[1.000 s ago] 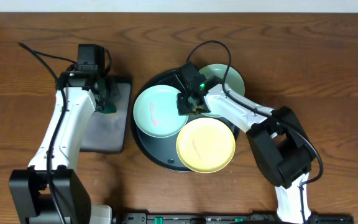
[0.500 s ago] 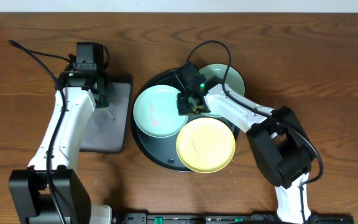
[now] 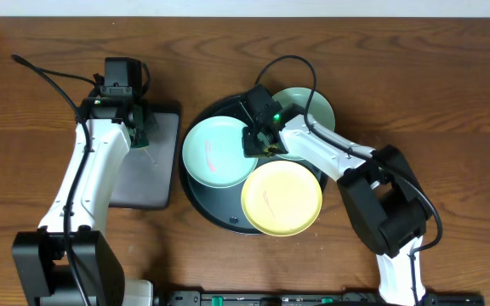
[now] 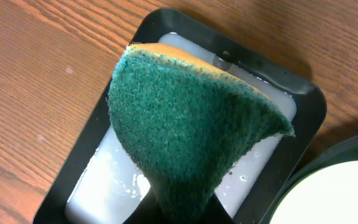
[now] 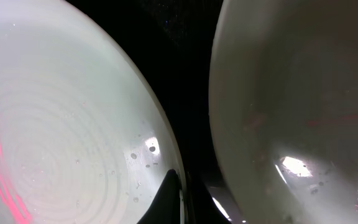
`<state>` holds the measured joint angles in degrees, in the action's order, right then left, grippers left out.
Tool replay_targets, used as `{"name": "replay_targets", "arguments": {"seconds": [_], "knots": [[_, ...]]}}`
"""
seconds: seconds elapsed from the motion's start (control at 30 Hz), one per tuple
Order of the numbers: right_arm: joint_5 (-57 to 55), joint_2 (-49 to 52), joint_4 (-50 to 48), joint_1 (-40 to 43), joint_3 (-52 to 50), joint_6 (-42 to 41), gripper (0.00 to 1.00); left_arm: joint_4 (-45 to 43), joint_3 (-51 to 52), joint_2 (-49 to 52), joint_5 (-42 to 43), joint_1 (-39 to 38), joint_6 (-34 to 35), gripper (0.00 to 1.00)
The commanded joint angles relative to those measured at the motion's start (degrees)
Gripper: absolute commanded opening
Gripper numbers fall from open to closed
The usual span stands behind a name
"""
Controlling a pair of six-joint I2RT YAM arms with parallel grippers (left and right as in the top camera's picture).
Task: Clean dirty plates on tray and stack at the side
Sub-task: 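Scrub the held green plate with the sponge in the left gripper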
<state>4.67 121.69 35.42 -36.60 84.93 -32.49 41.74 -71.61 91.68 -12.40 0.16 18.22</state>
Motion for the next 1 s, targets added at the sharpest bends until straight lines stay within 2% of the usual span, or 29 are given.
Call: {"name": "replay_targets", "arguments": {"seconds": [0.0, 0.27, 0.47, 0.63, 0.97], "knots": [[-1.4, 2.73, -0.11, -0.57, -0.13, 0.39, 0.01, 0.13, 0.15, 0.07, -1.18, 0.13, 0.57, 0.07], [-1.4, 2.73, -0.37, -0.48, -0.13, 0.39, 0.01, 1.73, 0.15, 0.07, -0.81, -1.44, 2.47, 0.07], [-1.38, 2.73, -0.31, -0.48, -0.13, 0.39, 0.01, 1.9, 0.15, 1.07, 4.52, -5.7, 5.18, 0.08], [-1.38, 2.73, -0.28, -0.48, -0.13, 0.39, 0.01, 0.92, 0.15, 5.35, 5.35, -10.64, 9.86, 0.07], [-1.38, 2.73, -0.31, -0.46, -0.13, 0.39, 0.02, -2.21, 0.15, 12.63, 5.38, -17.4, 11.32, 0.08]]}}
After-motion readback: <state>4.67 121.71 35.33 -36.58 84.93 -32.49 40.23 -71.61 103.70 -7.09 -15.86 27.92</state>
